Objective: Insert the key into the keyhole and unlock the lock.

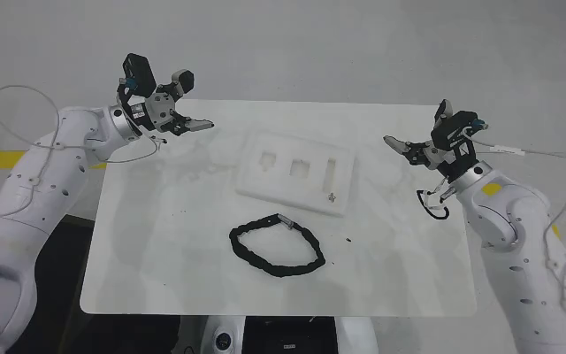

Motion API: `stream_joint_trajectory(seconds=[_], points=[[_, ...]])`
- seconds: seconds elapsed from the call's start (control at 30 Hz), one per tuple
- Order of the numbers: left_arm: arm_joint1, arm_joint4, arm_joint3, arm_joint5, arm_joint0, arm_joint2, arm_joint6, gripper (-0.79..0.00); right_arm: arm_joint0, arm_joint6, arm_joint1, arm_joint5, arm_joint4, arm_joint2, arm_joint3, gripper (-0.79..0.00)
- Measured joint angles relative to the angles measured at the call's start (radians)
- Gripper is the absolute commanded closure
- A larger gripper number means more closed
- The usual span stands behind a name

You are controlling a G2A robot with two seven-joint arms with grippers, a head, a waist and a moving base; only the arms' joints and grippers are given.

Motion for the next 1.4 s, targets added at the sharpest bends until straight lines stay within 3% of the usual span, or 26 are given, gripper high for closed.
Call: stream_joint_trajectory(seconds=[0.63, 0.77, 0.93, 1.17, 1.4], points=[[0.0, 0.0, 0.0, 0.0, 0.0, 0.0, 0.0, -0.785, -0.009, 0.013, 0.0, -0.012, 0.013, -0.011, -0.001, -0.785], [0.0, 0.0, 0.0, 0.0, 0.0, 0.0, 0.0, -0.785, -0.013, 0.133, 0.001, -0.08, 0.074, -0.044, -0.011, -0.785], [0.0, 0.0, 0.0, 0.0, 0.0, 0.0, 0.0, -0.785, -0.013, 0.282, 0.0, -0.078, 0.17, -0.074, -0.032, -0.785], [0.0, 0.0, 0.0, 0.0, 0.0, 0.0, 0.0, -0.785, 0.0, 0.476, -0.005, 0.018, 0.279, -0.134, -0.084, -0.785], [0.0, 0.0, 0.0, 0.0, 0.0, 0.0, 0.0, -0.785, 0.023, 0.594, -0.011, 0.104, 0.303, -0.204, -0.13, -0.785]])
